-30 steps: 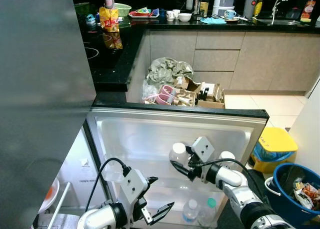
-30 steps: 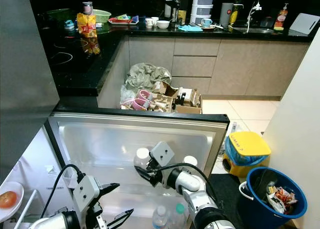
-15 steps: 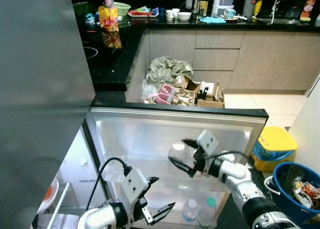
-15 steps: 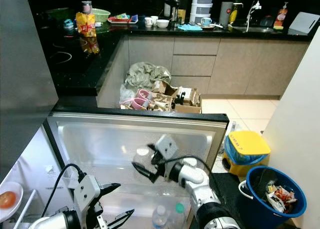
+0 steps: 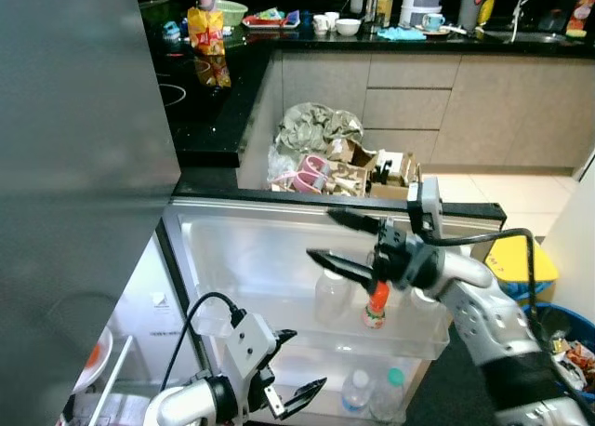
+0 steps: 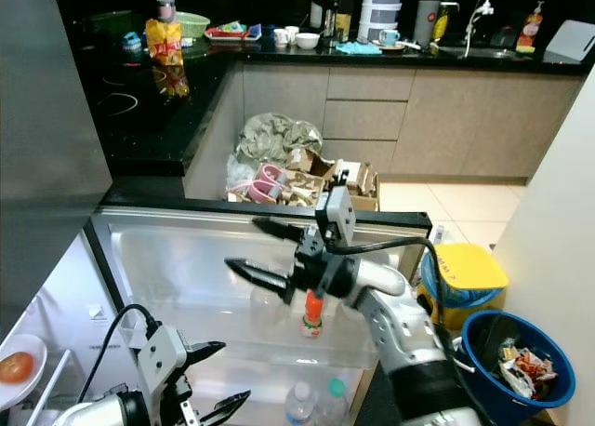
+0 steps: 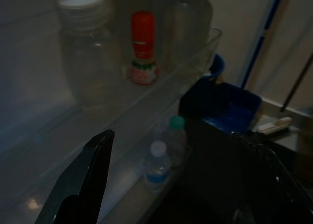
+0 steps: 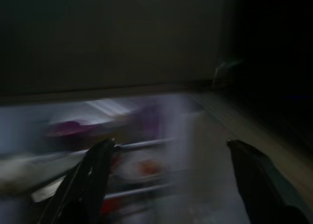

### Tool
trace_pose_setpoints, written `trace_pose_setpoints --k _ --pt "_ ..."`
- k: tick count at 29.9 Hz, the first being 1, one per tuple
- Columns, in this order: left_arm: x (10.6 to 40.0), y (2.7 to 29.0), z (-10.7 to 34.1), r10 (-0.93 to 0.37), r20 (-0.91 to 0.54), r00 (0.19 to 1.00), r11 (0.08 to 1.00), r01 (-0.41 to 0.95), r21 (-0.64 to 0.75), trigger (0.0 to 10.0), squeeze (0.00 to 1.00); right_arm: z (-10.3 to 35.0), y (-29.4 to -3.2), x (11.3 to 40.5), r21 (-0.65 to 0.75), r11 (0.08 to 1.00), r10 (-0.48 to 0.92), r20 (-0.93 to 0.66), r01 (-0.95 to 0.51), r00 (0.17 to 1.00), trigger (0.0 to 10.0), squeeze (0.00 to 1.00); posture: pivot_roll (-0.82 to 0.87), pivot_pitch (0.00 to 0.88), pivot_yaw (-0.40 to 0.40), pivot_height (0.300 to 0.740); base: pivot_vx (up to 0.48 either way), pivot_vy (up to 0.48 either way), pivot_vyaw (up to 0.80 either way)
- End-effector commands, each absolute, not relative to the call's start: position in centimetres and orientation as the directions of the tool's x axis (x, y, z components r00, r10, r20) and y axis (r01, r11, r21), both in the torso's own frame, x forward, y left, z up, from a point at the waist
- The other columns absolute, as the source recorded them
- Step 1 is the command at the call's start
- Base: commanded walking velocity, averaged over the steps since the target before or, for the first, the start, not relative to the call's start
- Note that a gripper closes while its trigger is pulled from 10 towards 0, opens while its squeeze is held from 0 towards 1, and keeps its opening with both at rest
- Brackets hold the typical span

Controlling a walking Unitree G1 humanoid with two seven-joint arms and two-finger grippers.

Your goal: Restocking fridge

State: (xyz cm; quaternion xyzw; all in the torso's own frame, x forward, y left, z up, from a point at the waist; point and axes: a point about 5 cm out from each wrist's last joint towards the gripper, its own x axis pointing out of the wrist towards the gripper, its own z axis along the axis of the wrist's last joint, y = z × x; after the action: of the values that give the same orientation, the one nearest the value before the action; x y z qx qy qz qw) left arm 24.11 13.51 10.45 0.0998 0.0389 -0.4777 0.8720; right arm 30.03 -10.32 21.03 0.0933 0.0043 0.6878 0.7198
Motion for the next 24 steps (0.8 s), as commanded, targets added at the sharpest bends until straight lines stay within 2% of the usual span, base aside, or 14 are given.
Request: trace_pose_setpoints --k 1,3,5,6,7,10,11,12,13,16,17,20,22,24 --pt "23.4 14.0 10.1 -0.841 -0.207 0.499 0.49 0.866 0.099 10.0 0.0 19.2 -10.1 28.3 0.229 -0.063 0.997 0.051 -0.971 -0.053 10.0 0.0 -0.06 0.081 -0.036 0.74 0.0 0.0 0.0" --pt "22.9 14.7 9.7 -0.848 -0.264 0.46 0.459 0.886 0.07 10.0 0.0 15.7 -10.6 26.8 0.364 -0.077 0.993 -0.059 -0.928 -0.105 10.0 0.0 -0.06 0.081 -0.036 0.74 0.0 0.0 0.0" --pt "22.8 14.9 9.5 -0.846 -0.287 0.449 0.45 0.891 0.065 10.0 0.0 14.9 -10.8 26.6 0.396 -0.056 0.992 -0.083 -0.917 -0.096 10.0 0.0 -0.06 0.081 -0.036 0.74 0.0 0.0 0.0" --pt "22.5 15.8 9.1 -0.833 -0.348 0.43 0.437 0.897 0.062 10.0 0.0 12.3 -11.4 26.5 0.435 0.039 0.982 -0.185 -0.899 -0.046 10.0 0.0 -0.06 0.08 -0.033 0.74 0.0 0.0 0.0" --pt "22.5 15.8 9.1 -0.833 -0.348 0.43 0.437 0.897 0.062 10.0 0.0 12.3 -11.4 26.5 0.435 0.039 0.982 -0.185 -0.899 -0.046 10.0 0.0 -0.06 0.08 -0.033 0.74 0.0 0.0 0.0" --pt "22.5 17.3 8.5 -0.782 -0.447 0.434 0.461 0.886 0.053 10.0 0.0 8.4 -12.5 26.0 0.455 0.194 0.936 -0.352 -0.869 0.024 10.0 0.0 -0.06 0.079 -0.032 0.74 0.0 0.0 0.0" --pt "22.5 17.3 8.5 -0.782 -0.447 0.434 0.461 0.886 0.053 10.0 0.0 8.4 -12.5 26.0 0.455 0.194 0.936 -0.352 -0.869 0.024 10.0 0.0 -0.06 0.079 -0.032 0.74 0.0 0.0 0.0" --pt "22.6 18.2 7.7 -0.734 -0.509 0.45 0.483 0.872 0.073 10.0 0.0 7.1 -12.8 26.2 0.463 0.284 0.914 -0.396 -0.839 0.091 10.0 0.0 -0.06 0.079 -0.029 0.74 0.0 0.0 0.0" --pt "22.6 18.2 7.7 -0.734 -0.509 0.45 0.483 0.872 0.073 10.0 0.0 7.1 -12.8 26.2 0.463 0.284 0.914 -0.396 -0.839 0.091 10.0 0.0 -0.06 0.079 -0.029 0.74 0.0 0.0 0.0" --pt "23.1 21.3 4.5 -0.493 -0.704 0.511 0.599 0.786 0.151 10.0 0.0 2.8 -14.1 26.5 0.362 0.559 0.769 -0.563 -0.747 0.303 10.0 0.0 -0.06 0.079 -0.022 0.74 0.0 0.0 0.0" --pt "23.1 22.0 3.7 -0.427 -0.738 0.522 0.63 0.757 0.171 10.0 0.0 1.9 -14.5 26.4 0.318 0.607 0.723 -0.601 -0.728 0.34 10.0 0.0 -0.06 0.079 -0.022 0.74 0.0 0.0 0.0" --pt "23.2 22.5 3.1 -0.367 -0.751 0.55 0.678 0.711 0.189 10.0 0.0 0.9 -14.9 26.2 0.278 0.664 0.668 -0.638 -0.694 0.383 10.0 0.0 -0.06 0.079 -0.02 0.74 0.0 0.0 0.0" --pt "24.2 22.6 2.2 -0.269 -0.703 0.658 0.827 0.532 0.182 10.0 0.0 -0.8 -15.8 25.7 0.218 0.769 0.562 -0.678 -0.601 0.473 10.0 0.0 -0.06 0.077 -0.02 0.74 0.0 0.0 0.0" --pt "24.5 22.3 2.0 -0.252 -0.678 0.691 0.87 0.468 0.154 10.0 0.0 -1.3 -16.0 25.5 0.197 0.797 0.528 -0.687 -0.571 0.5 10.0 0.0 -0.06 0.077 -0.02 0.74 0.0 0.0 0.0"
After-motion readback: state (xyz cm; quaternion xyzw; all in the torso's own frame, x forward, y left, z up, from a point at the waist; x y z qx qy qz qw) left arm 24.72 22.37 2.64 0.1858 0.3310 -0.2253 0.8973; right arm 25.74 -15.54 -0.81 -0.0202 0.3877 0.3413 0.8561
